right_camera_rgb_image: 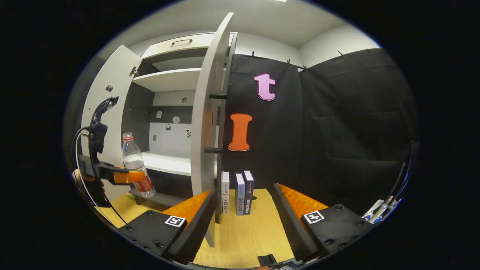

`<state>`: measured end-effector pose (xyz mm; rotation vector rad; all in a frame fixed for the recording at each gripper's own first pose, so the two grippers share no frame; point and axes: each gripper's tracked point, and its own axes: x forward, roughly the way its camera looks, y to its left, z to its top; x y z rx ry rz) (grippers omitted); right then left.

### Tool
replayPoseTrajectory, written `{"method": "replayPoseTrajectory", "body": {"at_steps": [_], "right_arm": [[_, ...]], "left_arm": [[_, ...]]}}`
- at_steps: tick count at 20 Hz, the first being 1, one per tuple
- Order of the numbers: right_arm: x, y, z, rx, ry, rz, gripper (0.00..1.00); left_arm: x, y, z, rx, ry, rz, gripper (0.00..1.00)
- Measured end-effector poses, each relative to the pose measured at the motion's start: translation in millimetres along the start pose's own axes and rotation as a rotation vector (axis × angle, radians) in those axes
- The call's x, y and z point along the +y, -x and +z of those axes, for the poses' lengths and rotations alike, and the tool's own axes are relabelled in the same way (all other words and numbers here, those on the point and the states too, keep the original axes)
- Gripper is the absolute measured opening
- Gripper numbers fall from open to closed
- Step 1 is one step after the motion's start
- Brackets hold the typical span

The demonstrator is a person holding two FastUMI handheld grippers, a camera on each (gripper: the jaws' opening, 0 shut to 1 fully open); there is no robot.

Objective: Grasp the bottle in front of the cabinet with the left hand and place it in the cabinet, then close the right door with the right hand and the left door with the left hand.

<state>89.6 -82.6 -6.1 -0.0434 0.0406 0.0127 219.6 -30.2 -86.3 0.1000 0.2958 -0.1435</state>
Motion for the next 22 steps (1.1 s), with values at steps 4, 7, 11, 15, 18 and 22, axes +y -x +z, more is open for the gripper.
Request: {"method": "replayPoseTrajectory", "body": {"at_steps": [4, 7, 11, 15, 18, 22], "right_arm": [[-24, -5, 1, 0.000, -0.025, -0.028, 0.89], [-42, -8, 0, 0.007, -0.021, -0.060, 0.89], [-57, -10, -2, 0.021, -0.033, -0.085, 0.89], [-70, -11, -6, 0.037, -0.027, -0.117, 0.89], [-74, -12, -7, 0.050, -0.037, -0.124, 0.89], [-76, -12, -7, 0.057, -0.040, -0.133, 0.89]], "left_arm": [[1, -29, 46, -0.059, 0.009, 0.013, 0.76], [2, -53, 70, -0.089, -0.014, 0.023, 0.76], [8, -93, 85, -0.083, 0.001, 0.042, 0.76], [16, -123, 88, -0.059, 0.010, 0.057, 0.76], [20, -143, 88, -0.041, -0.002, 0.067, 0.76], [23, -160, 88, -0.019, -0.012, 0.082, 0.76]]}}
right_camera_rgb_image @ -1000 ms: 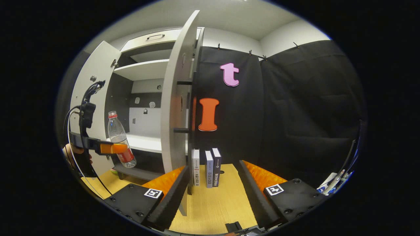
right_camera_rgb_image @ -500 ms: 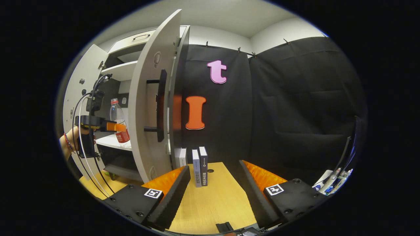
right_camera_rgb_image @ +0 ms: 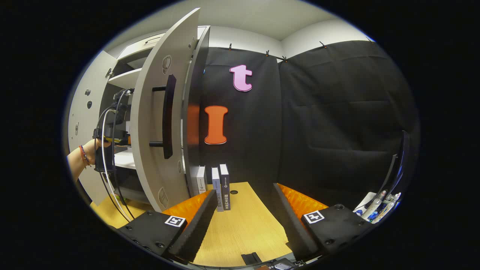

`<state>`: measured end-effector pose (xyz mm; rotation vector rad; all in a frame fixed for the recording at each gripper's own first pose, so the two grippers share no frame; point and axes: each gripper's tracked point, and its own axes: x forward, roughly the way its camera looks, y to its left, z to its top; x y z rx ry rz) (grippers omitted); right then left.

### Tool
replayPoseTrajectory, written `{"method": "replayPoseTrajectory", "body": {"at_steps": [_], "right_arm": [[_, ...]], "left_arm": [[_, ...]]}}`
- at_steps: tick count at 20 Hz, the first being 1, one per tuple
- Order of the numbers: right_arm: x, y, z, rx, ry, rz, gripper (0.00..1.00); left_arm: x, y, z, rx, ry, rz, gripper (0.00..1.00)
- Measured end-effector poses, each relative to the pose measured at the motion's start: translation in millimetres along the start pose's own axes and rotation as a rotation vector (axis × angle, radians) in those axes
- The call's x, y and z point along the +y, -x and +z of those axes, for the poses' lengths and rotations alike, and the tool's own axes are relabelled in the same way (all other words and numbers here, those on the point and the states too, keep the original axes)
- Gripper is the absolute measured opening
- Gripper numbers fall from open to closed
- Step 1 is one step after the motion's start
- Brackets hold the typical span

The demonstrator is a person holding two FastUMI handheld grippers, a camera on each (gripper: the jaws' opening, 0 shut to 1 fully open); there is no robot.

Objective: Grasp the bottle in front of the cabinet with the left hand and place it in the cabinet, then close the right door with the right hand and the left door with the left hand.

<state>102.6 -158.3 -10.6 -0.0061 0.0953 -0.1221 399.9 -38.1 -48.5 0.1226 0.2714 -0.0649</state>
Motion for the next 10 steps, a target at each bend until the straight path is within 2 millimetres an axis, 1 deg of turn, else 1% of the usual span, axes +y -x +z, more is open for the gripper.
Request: {"method": "replayPoseTrajectory", "body": {"at_steps": [2, 4, 5, 7, 8, 10], "right_arm": [[1, 0, 1, 0.004, 0.002, -0.006, 0.89], [2, 1, 0, 0.008, 0.003, -0.012, 0.89], [2, 1, 0, 0.009, 0.004, -0.014, 0.89], [5, 1, 0, 0.010, 0.007, -0.017, 0.89], [7, 1, 0, 0.012, 0.008, -0.017, 0.90], [13, -1, 0, 0.016, 0.008, -0.012, 0.89]], "left_arm": [[4, -9, 1, 0.005, 0.015, 0.011, 0.77], [5, -11, 1, 0.009, 0.024, 0.013, 0.79], [6, -10, 2, 0.007, 0.030, 0.013, 0.80], [5, -7, 2, 0.006, 0.034, 0.002, 0.85], [6, -4, 2, 0.005, 0.039, 0.004, 0.91], [6, 7, 4, -0.008, 0.051, 0.002, 0.95]]}}
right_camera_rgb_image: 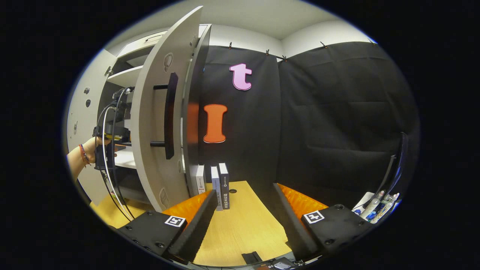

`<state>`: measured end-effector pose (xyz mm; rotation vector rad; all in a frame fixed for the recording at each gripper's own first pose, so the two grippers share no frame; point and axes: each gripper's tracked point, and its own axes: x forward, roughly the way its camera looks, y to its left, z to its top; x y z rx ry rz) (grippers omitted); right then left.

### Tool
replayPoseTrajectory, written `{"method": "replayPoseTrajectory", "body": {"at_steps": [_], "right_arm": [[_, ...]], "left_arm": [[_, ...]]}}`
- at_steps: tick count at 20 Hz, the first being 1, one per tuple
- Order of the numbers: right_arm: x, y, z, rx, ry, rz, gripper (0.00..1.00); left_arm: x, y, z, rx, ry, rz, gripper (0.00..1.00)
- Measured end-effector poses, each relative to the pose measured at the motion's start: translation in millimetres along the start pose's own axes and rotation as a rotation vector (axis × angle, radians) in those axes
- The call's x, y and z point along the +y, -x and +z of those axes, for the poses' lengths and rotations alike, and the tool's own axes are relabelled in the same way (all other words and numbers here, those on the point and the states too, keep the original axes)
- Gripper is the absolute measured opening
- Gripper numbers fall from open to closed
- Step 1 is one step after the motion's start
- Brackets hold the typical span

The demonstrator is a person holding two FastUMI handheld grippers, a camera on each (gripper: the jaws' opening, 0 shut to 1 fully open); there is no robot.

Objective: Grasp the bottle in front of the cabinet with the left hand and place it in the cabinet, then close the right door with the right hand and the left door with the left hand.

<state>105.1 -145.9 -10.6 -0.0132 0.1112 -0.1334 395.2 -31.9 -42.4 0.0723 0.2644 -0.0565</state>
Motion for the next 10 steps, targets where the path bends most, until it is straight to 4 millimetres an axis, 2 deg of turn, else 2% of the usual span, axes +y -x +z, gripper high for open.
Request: {"method": "replayPoseTrajectory", "body": {"at_steps": [2, 3, 6, 10], "right_arm": [[4, 0, 3, -0.005, -0.002, 0.008, 0.89], [6, -1, 4, -0.008, -0.003, 0.010, 0.98], [8, -2, 6, -0.014, -0.013, 0.016, 0.98], [10, -8, 15, -0.044, -0.008, 0.026, 0.98]], "left_arm": [[2, 11, 5, -0.026, -0.018, -0.007, 0.95], [3, 19, 7, -0.041, -0.030, -0.005, 0.95], [10, 53, 9, -0.070, -0.028, -0.002, 0.95], [19, 116, 18, -0.138, 0.025, -0.029, 0.96]]}}
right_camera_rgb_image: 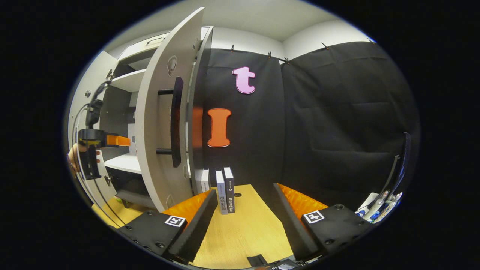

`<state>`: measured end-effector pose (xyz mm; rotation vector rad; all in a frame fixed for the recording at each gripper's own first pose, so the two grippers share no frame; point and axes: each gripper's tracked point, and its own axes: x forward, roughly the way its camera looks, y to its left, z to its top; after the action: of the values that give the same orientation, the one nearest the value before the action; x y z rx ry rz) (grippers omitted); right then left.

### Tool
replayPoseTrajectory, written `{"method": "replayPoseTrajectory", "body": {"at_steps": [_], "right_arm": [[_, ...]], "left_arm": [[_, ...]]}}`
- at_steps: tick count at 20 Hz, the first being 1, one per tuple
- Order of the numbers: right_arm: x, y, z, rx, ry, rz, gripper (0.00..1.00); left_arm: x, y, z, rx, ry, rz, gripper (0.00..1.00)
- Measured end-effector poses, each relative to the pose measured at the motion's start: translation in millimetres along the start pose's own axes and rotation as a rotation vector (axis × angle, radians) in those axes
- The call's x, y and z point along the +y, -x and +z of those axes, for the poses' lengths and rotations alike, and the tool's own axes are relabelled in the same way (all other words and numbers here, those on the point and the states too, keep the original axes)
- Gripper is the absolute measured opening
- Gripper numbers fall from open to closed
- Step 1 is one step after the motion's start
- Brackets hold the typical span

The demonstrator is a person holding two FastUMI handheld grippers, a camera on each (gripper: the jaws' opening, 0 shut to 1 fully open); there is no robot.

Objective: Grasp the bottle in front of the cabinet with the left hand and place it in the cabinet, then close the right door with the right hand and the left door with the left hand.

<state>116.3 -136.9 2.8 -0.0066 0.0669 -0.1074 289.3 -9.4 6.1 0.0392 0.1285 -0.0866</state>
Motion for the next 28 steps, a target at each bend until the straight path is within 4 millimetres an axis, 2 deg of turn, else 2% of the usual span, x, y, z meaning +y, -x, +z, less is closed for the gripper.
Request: {"method": "replayPoseTrajectory", "body": {"at_steps": [3, 9, 13, 19, 20, 22, 23, 24, 28], "right_arm": [[4, -3, 6, -0.024, 0.002, 0.006, 0.98], [8, -13, 1, -0.045, -0.017, -0.020, 0.98], [35, -21, 0, -0.062, -0.020, 0.035, 0.98], [57, -22, -2, -0.063, -0.009, 0.069, 1.00], [61, -21, -3, -0.063, -0.004, 0.080, 0.98], [67, -22, -6, -0.059, 0.008, 0.092, 0.97], [67, -23, -4, -0.059, 0.011, 0.092, 0.89], [68, -23, -5, -0.055, 0.005, 0.094, 0.97], [79, -22, -7, -0.035, -0.011, 0.121, 0.95]], "left_arm": [[14, 53, 16, -0.052, 0.009, 0.008, 0.95], [39, 151, 22, -0.075, 0.016, -0.002, 0.94], [63, 202, 25, -0.079, 0.040, 0.018, 0.95], [101, 261, 34, -0.113, 0.018, 0.083, 0.95], [102, 261, 33, -0.116, 0.011, 0.100, 0.95], [114, 280, 37, -0.128, 0.004, 0.128, 0.95], [118, 286, 38, -0.133, 0.003, 0.137, 0.95], [121, 290, 37, -0.136, 0.005, 0.146, 0.95], [136, 301, 36, -0.142, 0.045, 0.173, 0.95]]}}
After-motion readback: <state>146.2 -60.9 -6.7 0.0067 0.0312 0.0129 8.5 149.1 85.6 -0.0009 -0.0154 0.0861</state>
